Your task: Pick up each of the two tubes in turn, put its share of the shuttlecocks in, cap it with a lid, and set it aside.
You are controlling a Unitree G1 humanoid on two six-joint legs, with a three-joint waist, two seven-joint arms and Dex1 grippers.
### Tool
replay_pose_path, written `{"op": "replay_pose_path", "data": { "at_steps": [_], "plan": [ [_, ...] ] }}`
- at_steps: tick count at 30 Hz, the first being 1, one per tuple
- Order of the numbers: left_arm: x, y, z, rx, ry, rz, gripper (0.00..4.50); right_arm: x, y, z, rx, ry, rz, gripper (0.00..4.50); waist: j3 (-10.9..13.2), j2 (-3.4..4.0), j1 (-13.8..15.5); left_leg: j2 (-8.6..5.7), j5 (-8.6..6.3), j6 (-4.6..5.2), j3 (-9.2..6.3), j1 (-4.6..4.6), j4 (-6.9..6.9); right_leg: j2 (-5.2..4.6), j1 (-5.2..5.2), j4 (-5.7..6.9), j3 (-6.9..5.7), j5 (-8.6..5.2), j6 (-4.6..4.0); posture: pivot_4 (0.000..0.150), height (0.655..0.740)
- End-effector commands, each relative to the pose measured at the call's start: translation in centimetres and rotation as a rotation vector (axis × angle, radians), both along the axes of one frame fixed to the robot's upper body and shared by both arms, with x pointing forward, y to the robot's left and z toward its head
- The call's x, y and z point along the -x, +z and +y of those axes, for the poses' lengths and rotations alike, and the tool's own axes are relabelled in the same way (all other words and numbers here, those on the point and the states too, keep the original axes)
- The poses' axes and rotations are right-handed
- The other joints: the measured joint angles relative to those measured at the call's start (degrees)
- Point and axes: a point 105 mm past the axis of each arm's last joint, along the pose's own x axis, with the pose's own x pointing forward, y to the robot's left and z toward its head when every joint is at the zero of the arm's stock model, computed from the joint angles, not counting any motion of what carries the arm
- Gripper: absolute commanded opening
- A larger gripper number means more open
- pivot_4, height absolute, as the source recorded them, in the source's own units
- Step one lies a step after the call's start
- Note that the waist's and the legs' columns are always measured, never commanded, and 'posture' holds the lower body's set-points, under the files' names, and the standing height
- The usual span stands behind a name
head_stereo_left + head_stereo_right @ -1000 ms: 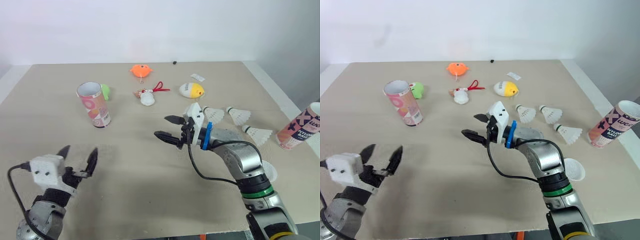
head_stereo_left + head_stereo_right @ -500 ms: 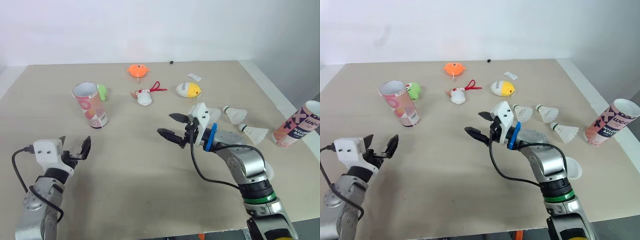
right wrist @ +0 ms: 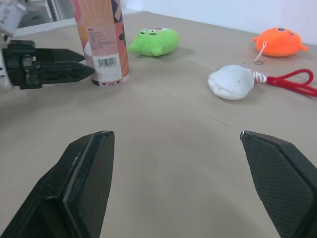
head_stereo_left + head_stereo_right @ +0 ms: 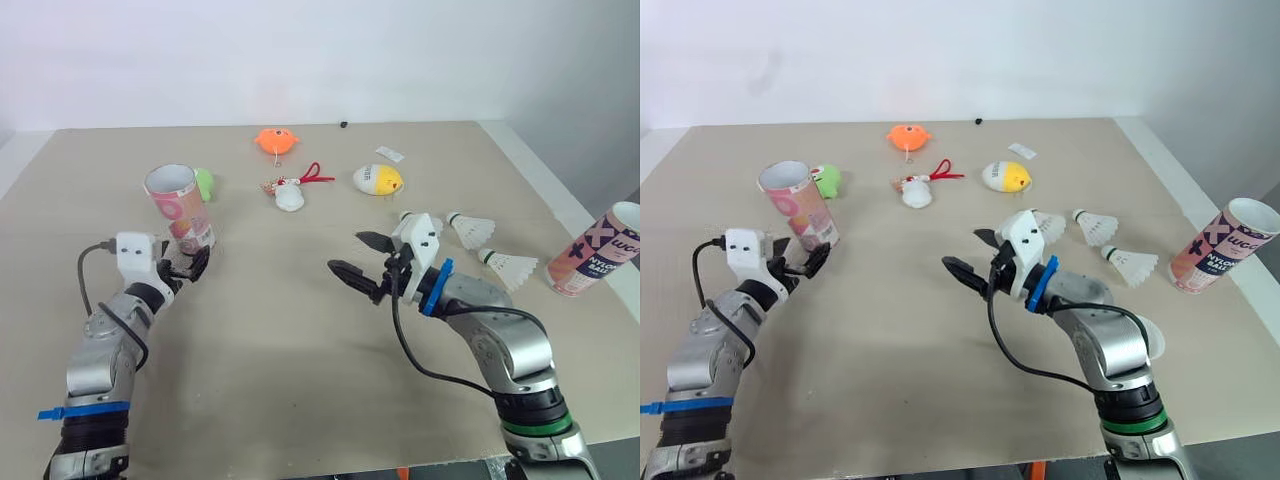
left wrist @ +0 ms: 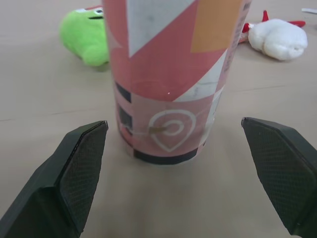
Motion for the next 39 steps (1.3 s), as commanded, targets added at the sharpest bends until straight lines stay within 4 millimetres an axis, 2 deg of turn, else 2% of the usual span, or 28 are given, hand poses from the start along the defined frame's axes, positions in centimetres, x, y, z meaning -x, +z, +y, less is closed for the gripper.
{"op": "replay_pose_path", "data": {
  "at_steps": [1, 15, 18, 20, 29, 34, 39],
  "plan": [
    [-1.5, 2.3, 0.4, -0.019, 0.01, -0.077, 4.5, 0.4, 1.6, -0.5, -0.02, -0.012, -0.053, 4.36, 0.0, -0.01, 0.0, -0.01, 0.01, -0.01, -0.01, -0.01, 0.01, 0.0, 0.0, 0.0, -0.01, 0.01, 0.01, 0.15, 0.74],
    [-4.8, 3.5, -0.7, -0.047, 0.008, -0.121, 4.5, 0.4, 1.6, -1.2, -0.01, -0.045, -0.046, 4.36, 0.0, -0.02, 0.1, -0.06, 0.02, -0.04, -0.04, -0.09, 0.04, -0.05, 0.0, -0.02, -0.03, 0.06, 0.01, 0.15, 0.74],
    [-5.1, 3.5, -0.7, -0.042, 0.006, -0.122, 3.76, 0.4, 1.6, -1.3, -0.009, -0.05, -0.045, 4.5, 0.0, -0.02, 0.1, -0.06, 0.02, -0.05, -0.04, -0.09, 0.04, -0.05, 0.0, -0.02, -0.02, 0.07, 0.01, 0.15, 0.74],
    [-5.3, 3.5, -0.7, -0.046, 0.003, -0.117, 3.12, 0.4, 1.7, -1.3, -0.008, -0.051, -0.046, 4.5, 0.0, -0.02, 0.1, -0.06, 0.02, -0.04, -0.04, -0.09, 0.04, -0.04, 0.0, -0.02, -0.02, 0.07, 0.01, 0.15, 0.74],
    [-5.6, 3.9, -0.3, -0.075, 0.005, -0.128, 3.12, 0.5, 1.8, -1.6, -0.004, -0.05, -0.043, 4.5, 0.0, -0.02, 0.1, -0.05, 0.03, -0.05, -0.04, -0.09, 0.05, -0.04, 0.0, -0.01, -0.02, 0.07, 0.03, 0.15, 0.74],
    [-4.9, 5.3, -1.4, -0.189, -0.126, -0.134, 3.12, 1.3, 2.6, -2.9, -0.029, -0.035, -0.018, 4.5, 0.0, -0.03, 0.1, -0.06, 0.03, -0.05, -0.04, -0.11, 0.05, -0.04, -0.01, -0.02, -0.02, 0.07, 0.03, 0.15, 0.74],
    [-3.2, 6.5, -2.8, -0.361, -0.395, -0.064, 3.12, 3.7, 3.5, -4.9, -0.048, 0.036, 0.032, 4.5, 0.0, -0.03, 0.1, -0.07, 0.01, -0.06, -0.06, -0.15, 0.02, -0.06, -0.01, -0.04, -0.05, 0.05, 0.0, 0.15, 0.74]
  ]
}}
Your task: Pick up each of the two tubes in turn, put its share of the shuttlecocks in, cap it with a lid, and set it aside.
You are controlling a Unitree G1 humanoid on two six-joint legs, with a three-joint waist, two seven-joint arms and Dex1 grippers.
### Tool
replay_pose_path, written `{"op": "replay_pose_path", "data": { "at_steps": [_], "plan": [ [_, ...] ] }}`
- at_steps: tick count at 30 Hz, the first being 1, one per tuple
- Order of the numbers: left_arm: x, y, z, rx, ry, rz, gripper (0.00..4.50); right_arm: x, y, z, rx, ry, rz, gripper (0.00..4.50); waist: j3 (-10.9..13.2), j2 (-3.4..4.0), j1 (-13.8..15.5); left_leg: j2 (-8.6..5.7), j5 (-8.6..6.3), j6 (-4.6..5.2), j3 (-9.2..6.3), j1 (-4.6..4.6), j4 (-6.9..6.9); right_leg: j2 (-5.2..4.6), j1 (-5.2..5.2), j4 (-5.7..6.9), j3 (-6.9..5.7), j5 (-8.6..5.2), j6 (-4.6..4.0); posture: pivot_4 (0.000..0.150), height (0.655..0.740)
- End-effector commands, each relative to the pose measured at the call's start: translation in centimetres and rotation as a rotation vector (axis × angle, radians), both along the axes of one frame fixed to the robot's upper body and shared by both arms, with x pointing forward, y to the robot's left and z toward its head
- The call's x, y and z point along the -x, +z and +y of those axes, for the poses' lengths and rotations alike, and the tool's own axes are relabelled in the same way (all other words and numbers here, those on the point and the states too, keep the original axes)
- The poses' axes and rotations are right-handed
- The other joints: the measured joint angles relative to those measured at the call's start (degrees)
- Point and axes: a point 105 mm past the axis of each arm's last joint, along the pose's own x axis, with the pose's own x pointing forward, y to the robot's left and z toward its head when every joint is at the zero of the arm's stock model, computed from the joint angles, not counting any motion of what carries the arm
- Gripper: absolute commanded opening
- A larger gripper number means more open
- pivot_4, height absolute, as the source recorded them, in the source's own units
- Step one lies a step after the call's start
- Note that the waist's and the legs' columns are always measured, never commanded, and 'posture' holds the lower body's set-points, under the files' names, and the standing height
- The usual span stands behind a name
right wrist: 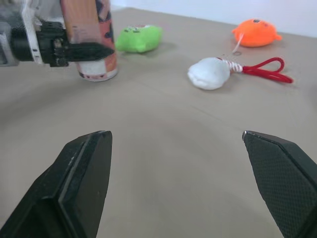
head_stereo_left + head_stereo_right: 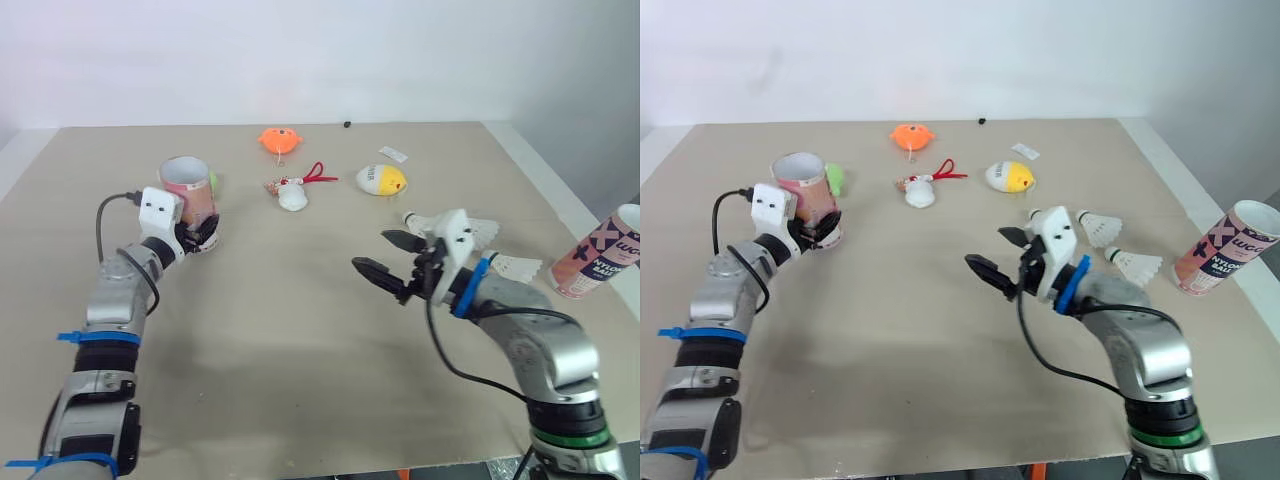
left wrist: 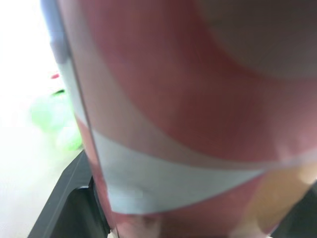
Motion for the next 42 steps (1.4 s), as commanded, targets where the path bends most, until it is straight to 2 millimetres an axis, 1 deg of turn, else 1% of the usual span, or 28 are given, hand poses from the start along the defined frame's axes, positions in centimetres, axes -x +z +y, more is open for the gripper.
{"op": "replay_pose_path", "data": {
  "at_steps": [1, 4, 6, 8, 9, 10, 12, 14, 15, 17, 20, 22, 25, 27, 29, 30, 33, 37, 39, 42],
  "plan": [
    [1.3, 2.7, -1.4, -0.125, -0.2, 0.004, 3.12, 1.9, 1.9, -1.1, -0.012, 0.049, -0.029, 4.5, 0.0, 0.0, 0.0, 0.0, -0.01, -0.01, -0.02, -0.01, -0.01, 0.0, 0.0, -0.01, -0.03, -0.02, -0.02, 0.15, 0.74],
    [2.7, 3.2, -2.3, -0.234, -0.357, 0.067, 3.12, 2.8, 2.3, -1.9, -0.019, 0.061, -0.009, 4.5, 0.0, -0.03, 0.0, 0.01, -0.01, 0.0, -0.02, 0.0, -0.01, 0.01, -0.01, 0.0, -0.03, -0.07, 0.04, 0.15, 0.74],
    [4.0, 4.0, -3.7, -0.267, -0.51, 0.089, 3.12, 3.3, 1.8, -2.4, 0.02, 0.044, 0.01, 4.5, 0.0, -0.02, 0.0, 0.02, -0.01, 0.0, -0.04, 0.03, -0.01, 0.02, 0.0, 0.01, -0.06, -0.21, 0.21, 0.15, 0.74],
    [6.1, 4.6, -5.3, -0.275, -0.697, 0.104, 3.12, 2.8, 0.9, -3.3, 0.066, -0.023, 0.023, 4.5, 0.0, -0.03, 0.0, 0.03, -0.01, 0.0, -0.06, 0.05, -0.01, 0.03, 0.02, 0.02, -0.09, -0.23, 0.18, 0.15, 0.74],
    [6.7, 4.7, -5.7, -0.274, -0.751, 0.115, 3.12, 2.5, 0.6, -3.6, 0.081, -0.049, 0.025, 4.5, 0.0, -0.02, 0.0, 0.04, -0.01, 0.0, -0.05, 0.02, -0.01, 0.04, 0.0, 0.02, -0.09, -0.23, 0.17, 0.15, 0.74],
    [7.7, 4.7, -6.4, -0.273, -0.821, 0.132, 3.12, 1.8, 0.0, -4.2, 0.117, -0.111, 0.026, 4.5, 0.0, -0.01, 0.0, 0.04, -0.01, 0.0, -0.04, 0.04, -0.01, 0.02, 0.01, 0.02, -0.08, -0.26, 0.19, 0.15, 0.74],
    [8.7, 4.6, -7.0, -0.273, -0.893, 0.154, 3.12, 1.0, -0.8, -4.9, 0.157, -0.175, 0.026, 4.5, 0.0, -0.01, -0.1, 0.03, -0.01, 0.0, 0.0, 0.04, -0.01, 0.02, 0.0, 0.02, -0.04, -0.26, 0.19, 0.15, 0.74],
    [9.6, 3.3, -7.3, -0.336, -0.947, 0.212, 3.12, 0.2, -1.4, -5.2, 0.157, -0.258, 0.033, 4.5, 0.0, -0.01, -0.1, 0.04, -0.01, 0.0, 0.0, 0.05, 0.0, 0.04, -0.01, 0.03, -0.03, -0.26, 0.19, 0.15, 0.74],
    [10.0, 2.4, -7.2, -0.396, -0.97, 0.237, 3.12, -0.1, -1.8, -5.2, 0.155, -0.285, 0.045, 4.5, 0.0, -0.01, -0.1, 0.04, -0.01, 0.0, -0.01, 0.06, 0.0, 0.06, -0.01, 0.04, -0.04, -0.26, 0.17, 0.15, 0.74],
    [10.2, 1.2, -7.1, -0.463, -0.987, 0.267, 3.12, 0.0, -2.2, -4.7, 0.15, -0.297, 0.05, 4.5, 0.0, 0.0, -0.2, 0.06, -0.01, 0.0, -0.03, 0.07, 0.0, 0.09, -0.02, 0.07, -0.04, -0.28, 0.14, 0.15, 0.74],
    [10.7, 0.7, -7.1, -0.492, -1.008, 0.293, 3.12, 0.8, -2.1, -4.5, 0.14, -0.287, 0.055, 4.5, 0.0, 0.02, 0.0, 0.08, -0.01, 0.01, -0.08, 0.04, -0.02, 0.13, -0.05, 0.09, -0.07, -0.3, 0.08, 0.15, 0.74],
    [11.1, 0.4, -6.8, -0.527, -1.02, 0.314, 3.12, 1.0, -1.5, -5.2, 0.129, -0.296, 0.049, 4.5, 0.0, 0.01, 0.0, 0.07, -0.01, 0.01, -0.09, -0.03, -0.01, 0.11, -0.1, 0.09, -0.08, -0.31, 0.1, 0.15, 0.74],
    [11.1, 0.2, -6.3, -0.58, -1.019, 0.326, 3.12, 0.5, -1.1, -5.6, 0.142, -0.324, 0.035, 4.5, 0.0, 0.02, 0.0, 0.02, -0.01, 0.01, -0.07, -0.04, 0.0, 0.02, -0.1, 0.08, -0.07, -0.33, 0.15, 0.15, 0.74],
    [11.1, 0.0, -6.1, -0.62, -1.022, 0.329, 3.12, -0.5, -1.5, -5.3, 0.146, -0.347, 0.042, 4.5, 0.0, 0.01, 0.0, 0.03, -0.01, 0.01, -0.06, -0.04, 0.04, 0.04, -0.09, 0.08, -0.07, -0.31, 0.16, 0.15, 0.74],
    [11.0, -0.2, -6.0, -0.651, -1.026, 0.335, 3.12, -1.5, -2.8, -5.0, 0.186, -0.38, 0.067, 4.5, 0.0, 0.0, -0.2, 0.05, -0.01, 0.02, -0.03, 0.02, 0.08, 0.07, -0.07, 0.09, -0.05, -0.26, 0.13, 0.15, 0.74],
    [11.0, -0.3, -6.0, -0.664, -1.03, 0.338, 3.12, -2.3, -3.5, -5.1, 0.195, -0.408, 0.081, 4.5, 0.0, 0.0, -0.2, 0.07, 0.0, 0.03, -0.02, 0.03, 0.09, 0.1, -0.06, 0.09, -0.05, -0.23, 0.11, 0.15, 0.74],
    [11.0, -0.4, -5.9, -0.692, -1.033, 0.345, 3.12, -4.1, -4.5, -5.7, 0.199, -0.482, 0.101, 4.5, 0.1, 0.03, -0.2, 0.08, 0.03, 0.08, -0.05, 0.03, 0.08, 0.13, -0.09, 0.12, -0.07, -0.22, 0.07, 0.15, 0.74],
    [10.9, -0.5, -5.7, -0.721, -1.027, 0.347, 3.12, -6.1, -5.0, -5.8, 0.167, -0.519, 0.116, 4.5, 0.1, 0.04, -0.2, 0.07, 0.03, 0.08, 0.02, -0.01, 0.08, 0.11, -0.14, 0.12, -0.01, -0.23, 0.08, 0.15, 0.74],
    [11.0, -0.5, -6.0, -0.718, -1.034, 0.339, 3.12, -7.1, -5.1, -5.5, 0.171, -0.523, 0.107, 4.5, 0.1, 0.04, -0.3, 0.08, 0.02, 0.09, 0.05, 0.0, 0.07, 0.12, -0.15, 0.13, 0.02, -0.23, 0.08, 0.15, 0.74],
    [11.2, -0.6, -6.3, -0.715, -1.049, 0.333, 3.12, -8.2, -4.8, -4.8, 0.163, -0.51, 0.085, 4.5, 0.1, 0.05, -0.2, 0.1, 0.02, 0.09, 0.02, 0.0, 0.05, 0.15, -0.17, 0.14, -0.01, -0.23, 0.06, 0.15, 0.74]
  ]
}}
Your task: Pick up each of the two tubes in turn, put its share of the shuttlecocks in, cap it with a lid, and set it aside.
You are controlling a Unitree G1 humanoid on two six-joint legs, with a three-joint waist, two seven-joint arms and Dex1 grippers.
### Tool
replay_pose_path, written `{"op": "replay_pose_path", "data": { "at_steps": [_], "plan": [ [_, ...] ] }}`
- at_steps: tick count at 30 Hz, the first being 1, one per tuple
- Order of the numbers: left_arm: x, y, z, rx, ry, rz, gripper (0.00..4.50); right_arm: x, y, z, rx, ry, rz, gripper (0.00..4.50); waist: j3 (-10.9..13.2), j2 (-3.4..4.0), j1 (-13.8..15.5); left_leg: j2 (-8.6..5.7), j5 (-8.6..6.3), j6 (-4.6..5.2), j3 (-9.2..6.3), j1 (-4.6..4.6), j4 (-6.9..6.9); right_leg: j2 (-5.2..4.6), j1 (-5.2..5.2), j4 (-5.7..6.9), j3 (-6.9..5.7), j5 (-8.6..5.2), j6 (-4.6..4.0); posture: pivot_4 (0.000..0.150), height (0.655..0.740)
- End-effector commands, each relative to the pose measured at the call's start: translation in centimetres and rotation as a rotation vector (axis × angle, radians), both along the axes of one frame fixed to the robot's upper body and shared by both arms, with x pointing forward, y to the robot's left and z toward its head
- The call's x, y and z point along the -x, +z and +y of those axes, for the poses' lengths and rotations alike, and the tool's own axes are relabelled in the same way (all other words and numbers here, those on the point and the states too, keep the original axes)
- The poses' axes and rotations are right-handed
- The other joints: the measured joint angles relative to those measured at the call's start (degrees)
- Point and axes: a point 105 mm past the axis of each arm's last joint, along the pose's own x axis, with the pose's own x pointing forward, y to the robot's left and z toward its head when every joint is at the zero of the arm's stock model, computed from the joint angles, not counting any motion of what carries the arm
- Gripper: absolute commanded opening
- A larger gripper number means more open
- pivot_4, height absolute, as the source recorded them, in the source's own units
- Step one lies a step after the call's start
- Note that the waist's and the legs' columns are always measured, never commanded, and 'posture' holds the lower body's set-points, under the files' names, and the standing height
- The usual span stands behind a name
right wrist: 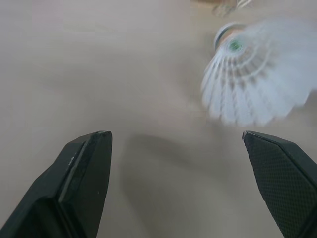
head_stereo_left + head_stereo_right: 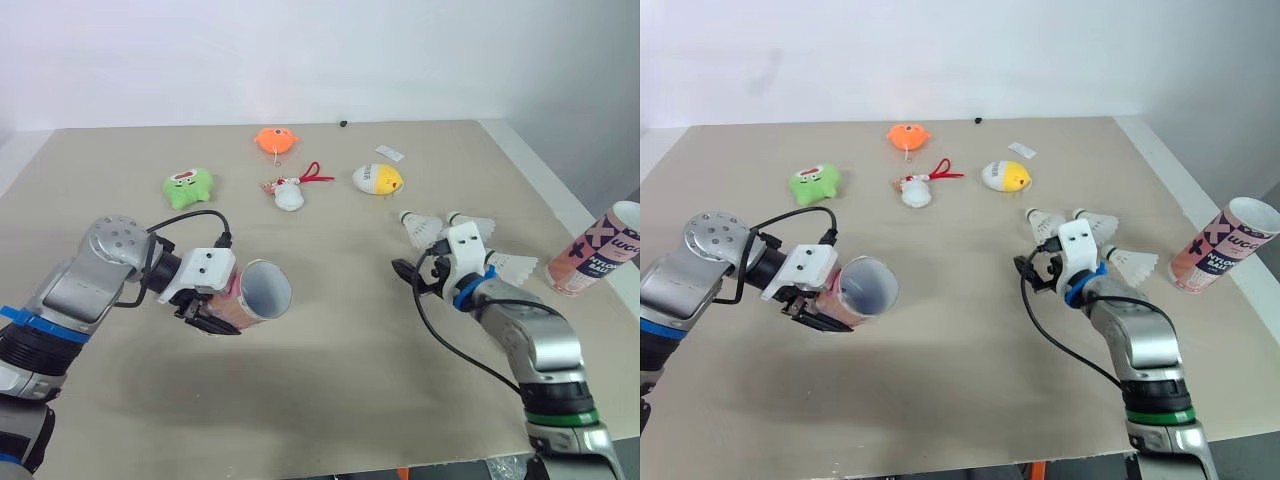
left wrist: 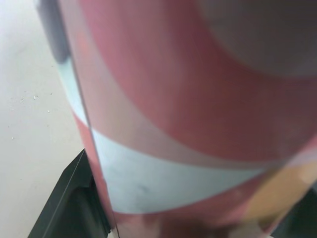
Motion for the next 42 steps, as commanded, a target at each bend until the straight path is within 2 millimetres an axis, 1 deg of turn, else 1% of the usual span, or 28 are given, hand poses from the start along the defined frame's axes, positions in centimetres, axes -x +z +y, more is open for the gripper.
{"op": "replay_pose_path", "data": {
  "at_steps": [1, 6, 13, 15, 16, 18, 20, 21, 22, 23, 25, 26, 28, 30, 31, 33, 35, 36, 38, 39, 40, 42],
  "plan": [
    [0.1, 0.3, -0.3, -0.012, -0.013, -0.025, 3.12, -1.2, 1.4, 0.5, 0.006, 0.009, -0.066, 4.5, 0.0, 0.01, 0.0, 0.0, 0.0, 0.0, -0.01, 0.0, 0.0, 0.0, 0.0, 0.01, -0.01, 0.0, -0.01, 0.15, 0.74],
    [0.4, 0.3, -0.8, 0.005, -0.018, -0.016, 3.12, -3.0, 1.1, 0.6, 0.024, -0.008, -0.079, 4.5, 0.0, 0.01, 0.0, -0.02, 0.0, 0.0, 0.04, -0.02, 0.0, -0.03, -0.01, 0.0, 0.04, 0.0, 0.01, 0.15, 0.74],
    [0.9, 0.4, -1.0, 0.014, -0.014, -0.013, 3.12, -5.3, 0.5, -0.6, 0.053, -0.091, -0.088, 4.5, 0.0, 0.01, 0.0, -0.04, 0.0, 0.0, 0.06, -0.02, 0.0, -0.04, -0.01, 0.0, 0.06, 0.13, -0.18, 0.15, 0.74],
    [1.0, 0.5, -1.0, 0.018, -0.009, -0.013, 3.05, -5.9, 0.5, -1.0, 0.058, -0.118, -0.095, 4.1, 0.0, 0.01, 0.0, -0.04, 0.0, 0.0, 0.07, -0.01, 0.02, -0.05, 0.0, 0.0, 0.08, 0.15, -0.16, 0.15, 0.74],
    [1.1, 0.5, -1.1, 0.019, -0.007, -0.014, 3.05, -6.1, 0.5, -1.2, 0.059, -0.126, -0.098, 3.77, 0.0, 0.01, 0.0, -0.04, 0.0, 0.0, 0.07, -0.01, 0.02, -0.05, 0.0, 0.0, 0.08, 0.15, -0.17, 0.15, 0.74],
    [1.2, 0.5, -1.1, 0.022, -0.002, -0.011, 3.05, -6.4, 0.8, -1.1, 0.041, -0.124, -0.121, 3.31, 0.0, 0.01, 0.0, -0.04, 0.0, 0.0, 0.07, 0.0, 0.02, -0.05, 0.02, 0.0, 0.07, 0.15, -0.17, 0.15, 0.74],
    [1.4, 0.3, -1.1, 0.022, 0.003, -0.007, 3.05, -6.5, 1.2, -0.6, 0.021, -0.102, -0.14, 2.29, 0.0, 0.01, 0.0, -0.04, 0.0, 0.0, 0.07, 0.0, 0.02, -0.06, 0.02, 0.0, 0.08, 0.16, -0.19, 0.15, 0.74],
    [1.5, 0.3, -1.1, 0.022, 0.005, -0.004, 3.05, -6.5, 1.4, -0.3, 0.01, -0.087, -0.148, 1.92, 0.0, 0.01, 0.0, -0.04, 0.0, 0.0, 0.07, 0.0, 0.02, -0.06, 0.02, 0.0, 0.08, 0.17, -0.19, 0.15, 0.74],
    [1.5, 0.2, -1.1, 0.021, 0.007, 0.0, 3.05, -6.5, 1.6, 0.1, 0.0, -0.068, -0.158, 1.64, 0.0, 0.02, 0.0, -0.04, 0.0, 0.0, 0.07, 0.0, 0.02, -0.06, 0.02, 0.0, 0.08, 0.17, -0.21, 0.15, 0.74],
    [1.6, 0.2, -1.1, 0.02, 0.009, 0.003, 3.05, -6.3, 1.8, 0.4, -0.005, -0.05, -0.17, 0.93, 0.0, 0.02, 0.0, -0.04, -0.01, 0.0, 0.07, 0.0, 0.01, -0.06, 0.01, 0.0, 0.09, 0.16, -0.22, 0.15, 0.74],
    [1.6, 0.0, -1.1, 0.019, 0.012, 0.007, 3.05, -6.0, 2.6, 0.8, -0.01, -0.018, -0.209, 0.24, 0.0, 0.03, 0.0, -0.04, -0.01, 0.01, 0.07, 0.0, 0.0, -0.06, 0.01, 0.0, 0.09, 0.16, -0.23, 0.15, 0.74],
    [1.5, -0.1, -1.1, 0.018, 0.013, 0.008, 3.05, -5.7, 3.2, 1.0, -0.01, -0.003, -0.234, 0.08, 0.0, 0.03, 0.0, -0.04, -0.01, 0.01, 0.07, -0.01, 0.0, -0.06, 0.0, 0.0, 0.08, 0.16, -0.23, 0.15, 0.74],
    [1.5, -0.1, -1.1, 0.017, 0.013, 0.009, 3.05, -5.3, 4.0, 1.2, -0.014, 0.017, -0.267, 0.08, 0.0, 0.03, 0.0, -0.04, -0.01, 0.01, 0.06, -0.01, 0.0, -0.06, 0.01, 0.0, 0.08, 0.15, -0.23, 0.15, 0.74],
    [1.7, 0.1, -1.5, 0.036, 0.009, 0.017, 3.05, -3.7, 5.3, 2.1, -0.034, 0.125, -0.277, 0.08, 0.0, 0.04, 0.0, -0.05, -0.01, 0.01, 0.05, -0.02, 0.0, -0.08, 0.01, 0.01, 0.08, 0.15, -0.22, 0.15, 0.74],
    [1.7, 0.1, -1.6, 0.041, 0.006, 0.021, 3.05, -2.4, 6.1, 2.7, -0.04, 0.206, -0.286, 0.08, 0.0, 0.05, 0.1, -0.05, -0.01, 0.01, 0.04, -0.02, 0.0, -0.08, 0.02, 0.01, 0.07, 0.15, -0.22, 0.15, 0.74],
    [1.8, 0.1, -1.7, 0.042, 0.002, 0.028, 3.05, 1.1, 7.8, 4.3, -0.034, 0.403, -0.296, 0.08, 0.0, 0.17, 0.4, -0.08, -0.03, 0.03, -0.01, -0.1, 0.01, -0.13, -0.02, 0.01, 0.02, 0.11, -0.19, 0.15, 0.74],
    [1.8, 0.0, -1.8, 0.041, 0.001, 0.032, 3.05, 5.4, 8.7, 5.8, 0.003, 0.631, -0.27, 0.08, 0.1, 0.27, 0.6, -0.1, -0.07, 0.08, -0.02, -0.13, 0.01, -0.15, -0.01, -0.01, 0.01, 0.08, -0.17, 0.15, 0.74],
    [1.7, 0.0, -1.8, 0.039, 0.001, 0.034, 3.05, 7.5, 8.8, 6.4, 0.038, 0.742, -0.244, 0.08, 0.1, 0.29, 0.6, -0.12, -0.11, 0.13, -0.03, -0.15, 0.01, -0.18, -0.01, -0.03, 0.01, 0.05, -0.15, 0.15, 0.74],
    [1.6, -0.1, -1.8, 0.034, -0.003, 0.038, 3.05, 10.4, 8.7, 7.1, 0.11, 0.892, -0.201, 0.08, 0.1, 0.29, 0.6, -0.11, -0.22, 0.31, -0.04, -0.06, 0.09, -0.16, 0.11, -0.05, -0.01, 0.0, -0.15, 0.15, 0.74],
    [1.6, -0.1, -1.8, 0.031, -0.005, 0.04, 3.05, 11.4, 8.6, 7.5, 0.146, 0.945, -0.185, 0.08, 0.1, 0.28, 0.4, -0.1, -0.23, 0.32, -0.06, -0.01, 0.11, -0.15, 0.18, -0.05, -0.04, -0.05, -0.09, 0.15, 0.74],
    [1.5, -0.2, -1.8, 0.028, -0.006, 0.042, 3.05, 11.9, 8.7, 7.8, 0.174, 0.978, -0.176, 0.08, 0.1, 0.28, 0.4, -0.07, -0.23, 0.32, -0.06, 0.0, 0.18, -0.12, 0.21, -0.04, -0.05, -0.2, 0.13, 0.15, 0.74],
    [1.3, -0.2, -1.8, 0.024, -0.01, 0.044, 3.05, 12.3, 8.9, 8.6, 0.2, 1.019, -0.173, 0.08, 0.1, 0.28, 0.2, -0.03, -0.23, 0.32, -0.06, 0.04, 0.29, -0.07, 0.23, 0.01, -0.06, -0.14, 0.09, 0.15, 0.74]
  ]
}}
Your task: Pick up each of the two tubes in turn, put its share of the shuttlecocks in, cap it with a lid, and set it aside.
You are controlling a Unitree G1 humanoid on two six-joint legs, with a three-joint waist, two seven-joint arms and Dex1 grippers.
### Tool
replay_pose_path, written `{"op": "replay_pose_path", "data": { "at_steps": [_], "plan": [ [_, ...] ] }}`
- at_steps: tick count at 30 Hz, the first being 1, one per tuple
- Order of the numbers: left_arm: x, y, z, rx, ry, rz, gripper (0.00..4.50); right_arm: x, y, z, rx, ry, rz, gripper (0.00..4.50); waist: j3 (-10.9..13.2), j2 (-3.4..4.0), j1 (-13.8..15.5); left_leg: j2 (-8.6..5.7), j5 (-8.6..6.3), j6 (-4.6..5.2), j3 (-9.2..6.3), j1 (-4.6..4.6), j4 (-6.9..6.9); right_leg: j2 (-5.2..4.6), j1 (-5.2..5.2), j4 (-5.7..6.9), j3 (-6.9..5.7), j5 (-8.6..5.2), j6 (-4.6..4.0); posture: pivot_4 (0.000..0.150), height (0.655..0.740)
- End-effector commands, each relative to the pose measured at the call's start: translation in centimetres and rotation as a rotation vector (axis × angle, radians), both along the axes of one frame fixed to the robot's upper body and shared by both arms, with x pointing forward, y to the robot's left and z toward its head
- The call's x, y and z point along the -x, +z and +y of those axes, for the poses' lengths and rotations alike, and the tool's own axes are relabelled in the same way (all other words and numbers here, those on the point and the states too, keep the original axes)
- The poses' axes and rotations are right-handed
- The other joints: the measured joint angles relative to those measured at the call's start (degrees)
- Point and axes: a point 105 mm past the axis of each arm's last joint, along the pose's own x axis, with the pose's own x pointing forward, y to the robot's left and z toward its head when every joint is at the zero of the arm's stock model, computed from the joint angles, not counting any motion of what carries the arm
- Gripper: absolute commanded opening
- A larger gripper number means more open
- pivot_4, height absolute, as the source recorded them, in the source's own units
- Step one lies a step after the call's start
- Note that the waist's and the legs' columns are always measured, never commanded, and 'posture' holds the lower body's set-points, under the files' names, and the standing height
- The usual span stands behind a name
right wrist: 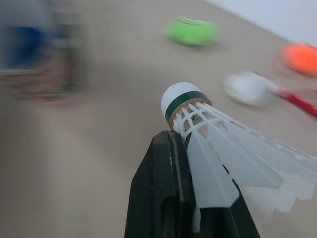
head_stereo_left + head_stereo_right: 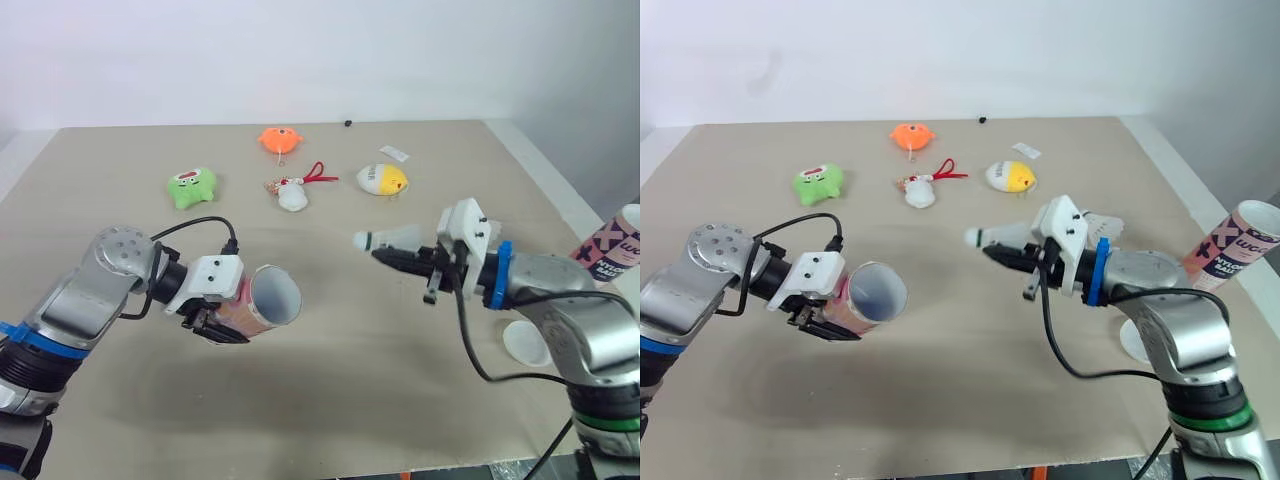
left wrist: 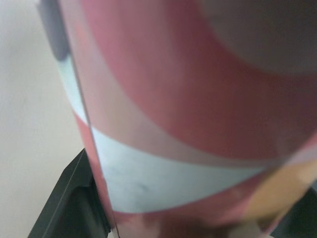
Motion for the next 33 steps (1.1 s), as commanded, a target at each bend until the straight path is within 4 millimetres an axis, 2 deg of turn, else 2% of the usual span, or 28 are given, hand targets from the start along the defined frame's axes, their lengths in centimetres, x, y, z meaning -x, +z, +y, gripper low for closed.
{"op": "replay_pose_path", "data": {
  "at_steps": [1, 5, 9, 12, 20, 21, 23, 24, 26, 30, 33],
  "plan": [
    [-0.1, 0.1, -0.4, -0.004, -0.029, 0.003, 3.05, 1.3, 0.9, 2.0, 0.042, 0.116, -0.036, 0.08, 0.0, 0.02, -0.1, 0.03, 0.0, 0.01, 0.0, 0.04, 0.05, 0.04, 0.02, 0.01, 0.0, 0.06, -0.01, 0.15, 0.74],
    [-0.3, 0.0, -0.6, -0.019, -0.04, 0.007, 3.05, 0.7, 1.1, 3.7, 0.059, 0.153, -0.033, 0.08, 0.0, 0.04, -0.1, 0.06, 0.11, 0.12, 0.04, 0.02, 0.33, 0.07, 0.04, 0.05, 0.01, 0.22, -0.22, 0.15, 0.74],
    [-0.4, -0.1, -0.6, -0.033, -0.039, 0.012, 3.05, 0.9, 1.6, 5.2, 0.057, 0.24, 0.0, 0.08, 0.0, 0.04, -0.1, 0.05, 0.14, 0.11, 0.11, -0.01, 0.39, 0.04, 0.04, 0.04, 0.09, 0.26, -0.17, 0.15, 0.74],
    [-0.4, -0.1, -0.5, -0.038, -0.035, 0.016, 3.05, 1.2, 2.1, 5.9, 0.052, 0.293, 0.016, 0.08, 0.0, 0.05, 0.0, 0.05, 0.13, 0.11, 0.11, -0.05, 0.37, 0.03, 0.01, 0.04, 0.09, 0.33, 0.09, 0.15, 0.74],
    [-0.6, -0.2, -0.5, -0.041, -0.027, 0.011, 3.05, 1.3, 2.0, 7.5, 0.102, 0.388, 0.071, 0.08, 0.0, 0.06, 0.0, 0.06, 0.11, 0.15, 0.04, -0.07, 0.33, 0.04, -0.01, 0.07, 0.0, 0.29, 0.02, 0.15, 0.74],
    [-0.6, -0.3, -0.5, -0.041, -0.026, 0.011, 3.05, 1.3, 2.1, 7.6, 0.102, 0.395, 0.079, 0.56, 0.0, 0.06, 0.0, 0.06, 0.11, 0.15, 0.04, -0.07, 0.34, 0.04, -0.01, 0.08, 0.0, 0.29, 0.02, 0.15, 0.74],
    [-0.7, -0.3, -0.5, -0.039, -0.024, 0.011, 3.05, 1.2, 2.1, 7.9, 0.103, 0.404, 0.094, 1.08, 0.0, 0.06, 0.0, 0.07, 0.11, 0.15, 0.05, -0.07, 0.35, 0.04, -0.01, 0.09, 0.0, 0.3, 0.02, 0.15, 0.74],
    [-0.7, -0.3, -0.5, -0.039, -0.024, 0.011, 3.05, 1.2, 2.1, 7.9, 0.104, 0.406, 0.098, 1.52, 0.0, 0.06, 0.0, 0.07, 0.11, 0.15, 0.05, -0.06, 0.35, 0.04, -0.01, 0.09, 0.0, 0.31, 0.01, 0.15, 0.74],
    [-0.6, -0.3, -0.5, -0.037, -0.022, 0.012, 3.05, 1.2, 2.3, 8.2, 0.096, 0.419, 0.113, 2.74, 0.0, 0.06, 0.0, 0.07, 0.11, 0.15, 0.04, -0.07, 0.36, 0.04, -0.01, 0.09, -0.01, 0.3, 0.01, 0.15, 0.74],
    [-0.6, -0.4, -0.6, -0.035, -0.018, 0.012, 3.05, 1.6, 3.0, 8.0, 0.056, 0.445, 0.143, 4.41, 0.0, 0.06, 0.0, 0.07, 0.11, 0.15, 0.03, -0.07, 0.35, 0.05, -0.01, 0.09, -0.02, 0.3, 0.0, 0.15, 0.74],
    [-0.6, -0.4, -0.6, -0.029, -0.015, 0.014, 3.05, 2.0, 4.6, 6.3, -0.022, 0.447, 0.174, 4.41, 0.0, 0.06, 0.0, 0.07, 0.11, 0.15, 0.03, -0.07, 0.35, 0.04, -0.01, 0.1, -0.02, 0.3, 0.01, 0.15, 0.74]
  ]
}}
